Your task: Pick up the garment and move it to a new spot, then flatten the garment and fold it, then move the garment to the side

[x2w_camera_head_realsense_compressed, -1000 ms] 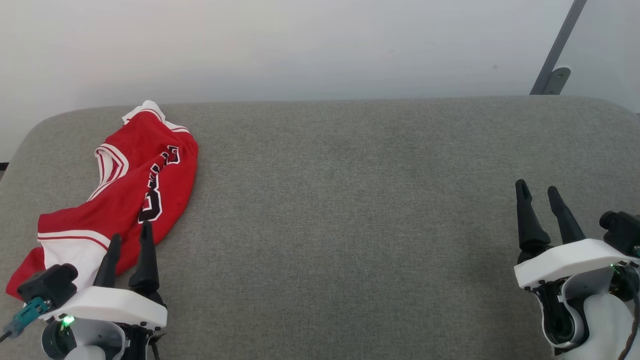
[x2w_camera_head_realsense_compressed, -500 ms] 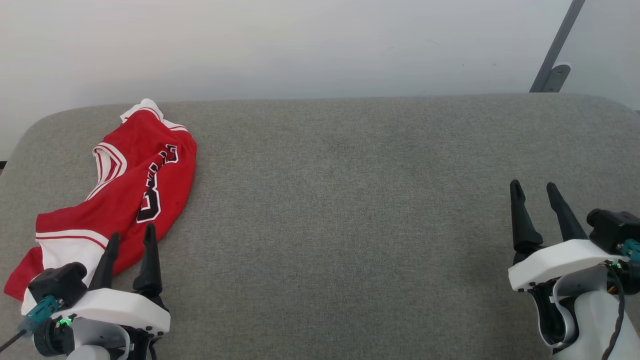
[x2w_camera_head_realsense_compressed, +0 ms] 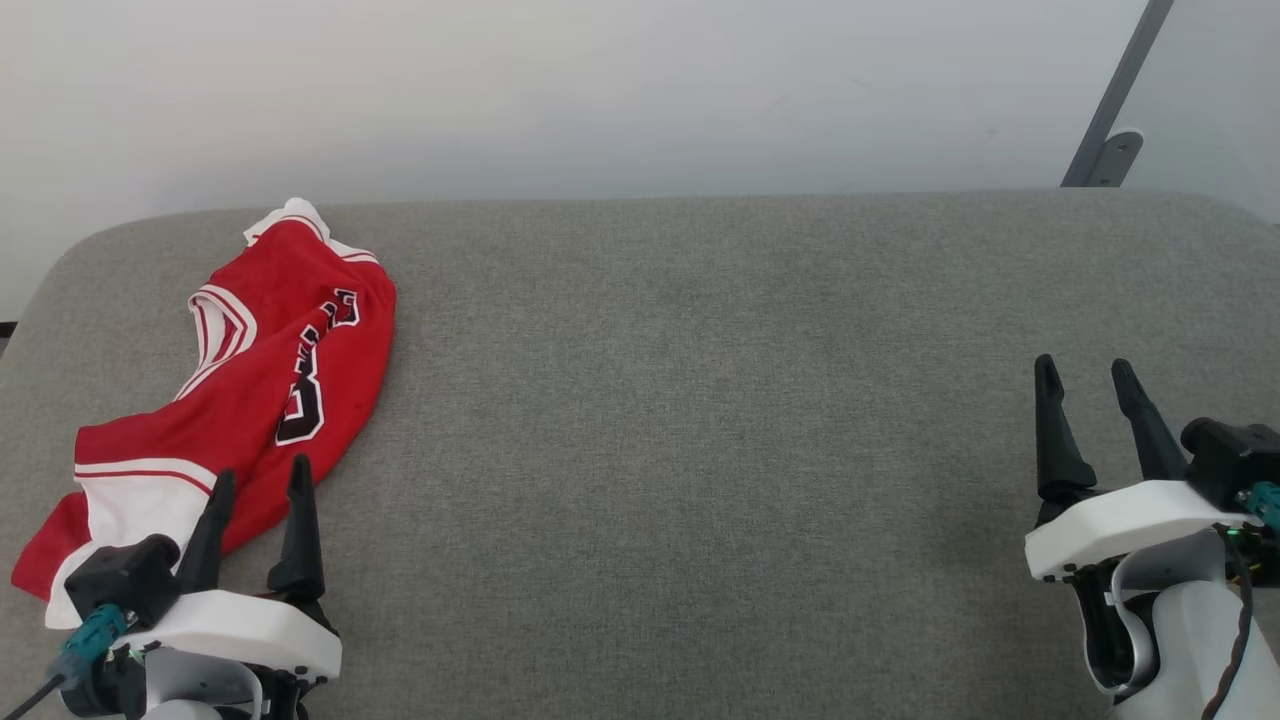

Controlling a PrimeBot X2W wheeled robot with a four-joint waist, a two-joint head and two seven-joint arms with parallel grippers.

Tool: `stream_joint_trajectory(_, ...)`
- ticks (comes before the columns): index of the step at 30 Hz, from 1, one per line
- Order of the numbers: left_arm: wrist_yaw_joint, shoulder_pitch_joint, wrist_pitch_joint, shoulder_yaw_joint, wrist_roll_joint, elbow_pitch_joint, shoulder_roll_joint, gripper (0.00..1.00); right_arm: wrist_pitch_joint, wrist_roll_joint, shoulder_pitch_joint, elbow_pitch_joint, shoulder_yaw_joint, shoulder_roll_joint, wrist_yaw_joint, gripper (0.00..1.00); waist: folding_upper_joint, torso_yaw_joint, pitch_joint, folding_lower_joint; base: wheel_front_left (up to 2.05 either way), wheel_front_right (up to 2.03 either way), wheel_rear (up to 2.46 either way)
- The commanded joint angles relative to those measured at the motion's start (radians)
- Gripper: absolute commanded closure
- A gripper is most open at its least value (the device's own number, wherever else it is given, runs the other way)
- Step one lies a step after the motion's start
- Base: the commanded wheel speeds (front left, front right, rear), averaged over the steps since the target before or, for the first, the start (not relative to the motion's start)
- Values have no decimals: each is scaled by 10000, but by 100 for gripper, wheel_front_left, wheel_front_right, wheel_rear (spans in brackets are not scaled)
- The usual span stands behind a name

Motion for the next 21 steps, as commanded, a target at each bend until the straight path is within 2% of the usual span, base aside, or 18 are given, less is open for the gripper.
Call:
stream_joint_trajectory(1, -77, -61, -112, 50, 331, -52, 54, 0, -119, -204, -136, -26, -55, -12, 45, 0, 0, 6, 15, 0, 0, 0, 0)
stream_joint_trajectory(13, -156, -178, -350, -123, 697, 155, 115, 0, -354, -596, -195, -17, -136, 28, 46, 0, 0, -4, 51, 0, 0, 0, 0)
stream_joint_trajectory(21, -162, -251, -495, -610, 654, 184, 429, 0, -508, -792, -284, 94, -110, -7, 48, 0, 0, 31, 160, 0, 0, 0, 0)
